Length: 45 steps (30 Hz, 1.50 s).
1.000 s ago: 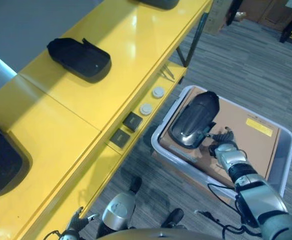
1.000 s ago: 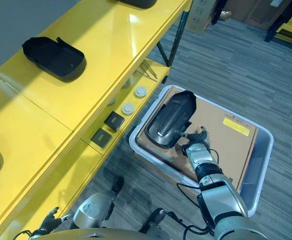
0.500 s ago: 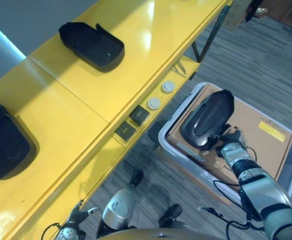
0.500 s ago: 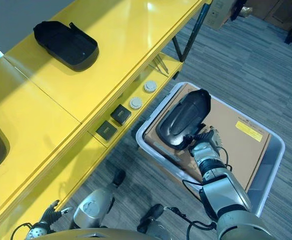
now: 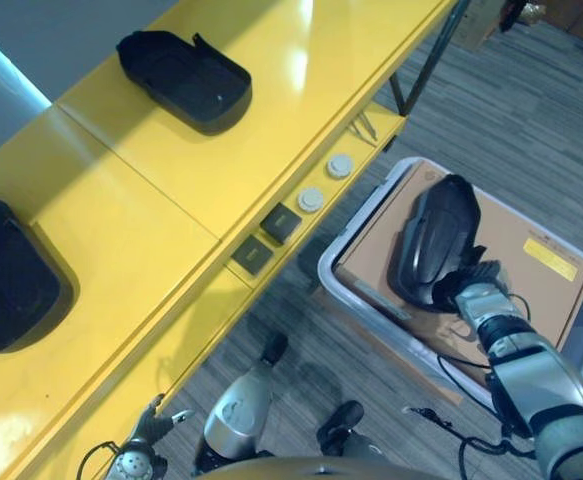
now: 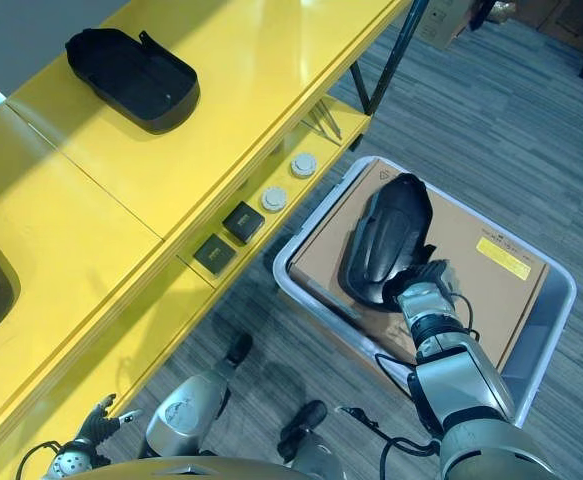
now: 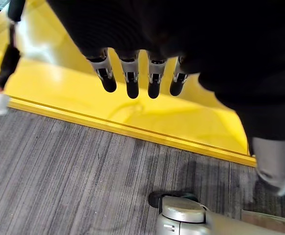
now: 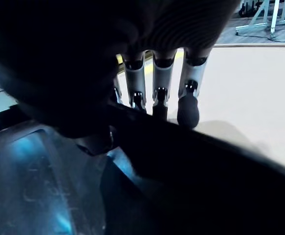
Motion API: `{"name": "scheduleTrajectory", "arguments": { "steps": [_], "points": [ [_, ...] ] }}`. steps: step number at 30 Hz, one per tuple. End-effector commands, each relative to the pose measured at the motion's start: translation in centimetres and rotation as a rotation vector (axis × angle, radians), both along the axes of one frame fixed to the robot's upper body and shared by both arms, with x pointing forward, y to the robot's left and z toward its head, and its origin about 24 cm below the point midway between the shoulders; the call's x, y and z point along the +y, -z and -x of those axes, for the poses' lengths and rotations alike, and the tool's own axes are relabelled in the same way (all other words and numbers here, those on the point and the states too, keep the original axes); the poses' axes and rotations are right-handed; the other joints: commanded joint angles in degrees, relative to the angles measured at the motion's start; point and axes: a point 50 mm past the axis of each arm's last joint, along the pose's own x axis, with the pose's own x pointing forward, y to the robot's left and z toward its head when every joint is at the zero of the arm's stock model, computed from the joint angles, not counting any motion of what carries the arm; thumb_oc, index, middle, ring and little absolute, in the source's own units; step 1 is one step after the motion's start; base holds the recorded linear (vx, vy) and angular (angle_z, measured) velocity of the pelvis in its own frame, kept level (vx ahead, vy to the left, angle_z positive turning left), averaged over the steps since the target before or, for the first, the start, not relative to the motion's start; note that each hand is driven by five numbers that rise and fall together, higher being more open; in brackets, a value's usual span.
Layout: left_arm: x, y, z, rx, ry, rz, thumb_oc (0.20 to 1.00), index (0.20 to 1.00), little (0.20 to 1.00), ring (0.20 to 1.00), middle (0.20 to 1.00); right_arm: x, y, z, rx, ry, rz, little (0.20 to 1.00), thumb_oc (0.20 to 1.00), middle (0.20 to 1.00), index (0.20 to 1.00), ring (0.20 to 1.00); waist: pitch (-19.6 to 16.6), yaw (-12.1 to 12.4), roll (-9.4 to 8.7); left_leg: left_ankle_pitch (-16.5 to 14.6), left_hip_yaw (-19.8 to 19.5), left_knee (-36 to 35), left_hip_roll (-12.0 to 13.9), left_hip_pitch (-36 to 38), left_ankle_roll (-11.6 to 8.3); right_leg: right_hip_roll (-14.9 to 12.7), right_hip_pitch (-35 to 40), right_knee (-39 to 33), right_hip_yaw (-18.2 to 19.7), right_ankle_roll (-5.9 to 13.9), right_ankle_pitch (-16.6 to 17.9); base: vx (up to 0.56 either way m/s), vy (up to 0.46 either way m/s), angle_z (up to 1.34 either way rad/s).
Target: Move parts from the plastic box to the shelf.
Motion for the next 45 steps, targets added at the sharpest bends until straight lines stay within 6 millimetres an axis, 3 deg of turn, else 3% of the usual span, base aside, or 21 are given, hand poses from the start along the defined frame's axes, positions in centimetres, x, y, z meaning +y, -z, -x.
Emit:
{"name": "scheduleTrajectory", "arguments": {
  "steps": [1,6,10,12,15,17,21,26,29,37,45],
  "points": [
    [1.2,-0.7,-0.2,-0.051,0.007,-0.016,1.000,1.000,1.000,1.000,1.000,-1.5,-0.3,0.9,0.000,-0.003,0.042,0.200,0.200,0.200,0.200,0.200,0.7,0.3,0.34,-5.7,0.5,2.6,0.2,-1.3,0.26,-2.1,-0.8,1.2,5.3,2.36,0.1,-0.01,-0.040,0.01],
    [1.2,-0.9,-0.3,-0.084,0.002,0.007,1.000,1.000,1.000,1.000,1.000,-1.9,-0.7,0.9,-0.028,-0.001,0.033,0.200,0.200,0.200,0.200,0.200,0.5,0.0,-0.08,-5.8,0.8,2.4,0.4,-0.6,0.26,-1.7,-0.1,0.9,5.4,2.35,0.1,0.01,-0.050,0.01],
    [0.2,-2.9,-2.7,-0.257,0.003,0.225,1.000,1.000,1.000,1.000,1.000,-1.9,-2.0,0.9,-0.159,-0.015,-0.023,0.200,0.200,0.200,0.200,0.200,-1.6,-1.3,-1.27,-6.2,1.6,0.9,1.3,3.3,0.00,-0.8,3.6,-1.0,6.0,2.43,0.2,0.08,-0.119,-0.02],
    [-1.3,-6.1,-6.3,-0.383,0.056,0.438,1.000,1.000,1.000,1.000,1.000,-1.1,-3.1,0.7,-0.219,-0.053,-0.030,0.200,0.200,0.200,0.200,0.200,-3.5,-2.1,-1.58,-6.3,2.1,-0.1,2.0,5.8,-0.01,-0.3,5.7,-1.7,6.8,2.31,0.4,0.13,-0.121,-0.10],
    [-2.6,-9.9,-8.8,-0.506,0.158,0.623,1.000,1.000,1.000,1.000,1.000,0.1,-4.0,0.7,-0.264,-0.089,-0.035,0.200,0.200,0.200,0.200,0.200,-5.9,-2.9,-1.39,-6.0,2.5,-1.2,2.6,8.0,0.09,0.1,7.4,-2.9,7.6,2.17,0.9,0.11,-0.058,-0.25],
    [-4.6,-12.6,-10.9,-0.536,0.244,0.755,1.000,1.000,1.000,1.000,1.000,1.0,-3.5,0.7,-0.267,-0.118,-0.054,0.200,0.200,0.200,0.200,0.200,-8.3,-3.5,-1.01,-5.8,3.2,-1.9,3.1,9.7,-0.05,0.3,9.1,-4.1,8.3,2.12,1.2,0.12,-0.036,-0.17],
    [-8.0,-15.2,-13.2,-0.505,0.302,0.949,1.000,1.000,1.000,1.000,1.000,3.4,-3.0,0.4,-0.276,-0.204,-0.072,0.200,0.200,0.200,0.200,0.200,-10.2,-5.5,-0.47,-5.8,4.5,-2.4,3.6,11.6,-0.23,0.4,10.5,-5.1,9.6,2.43,1.7,0.06,-0.013,-0.16],
    [-11.0,-15.9,-15.0,-0.409,0.282,1.059,1.000,1.000,1.000,1.000,1.000,6.2,-2.8,-0.1,-0.278,-0.311,-0.116,0.200,0.200,0.200,0.200,0.200,-11.4,-8.4,-0.46,-5.9,6.8,-2.5,4.0,12.8,-0.31,0.5,10.9,-5.4,11.1,2.69,1.9,0.02,-0.011,-0.16],
    [-13.8,-16.4,-16.3,-0.329,0.294,1.129,1.000,1.000,1.000,1.000,1.000,8.2,-2.7,-0.7,-0.267,-0.402,-0.120,0.200,0.200,0.200,0.200,0.200,-12.1,-10.6,-0.59,-6.0,8.5,-2.6,4.5,13.6,-0.33,0.7,11.1,-5.7,12.3,2.87,2.1,0.03,-0.019,-0.26],
    [-19.8,-16.0,-17.9,-0.130,0.255,1.066,1.000,1.000,1.000,1.000,1.000,13.4,-3.2,-2.6,-0.250,-0.589,-0.129,0.200,0.200,0.200,0.200,0.200,-13.5,-15.2,-0.73,-6.2,12.5,-2.8,5.6,15.0,-0.67,1.0,10.8,-5.8,14.5,3.29,2.2,0.02,-0.012,-0.25],
    [-22.3,-16.8,-19.0,-0.111,0.268,0.985,1.000,1.000,1.000,1.000,1.000,16.5,-3.1,-3.2,-0.225,-0.701,-0.153,0.200,0.200,0.200,0.200,0.200,-14.3,-17.4,-0.64,-6.3,15.0,-2.9,6.7,15.9,-1.05,1.0,11.1,-6.2,14.9,3.56,1.9,0.03,-0.012,-0.20]
  ]
}}
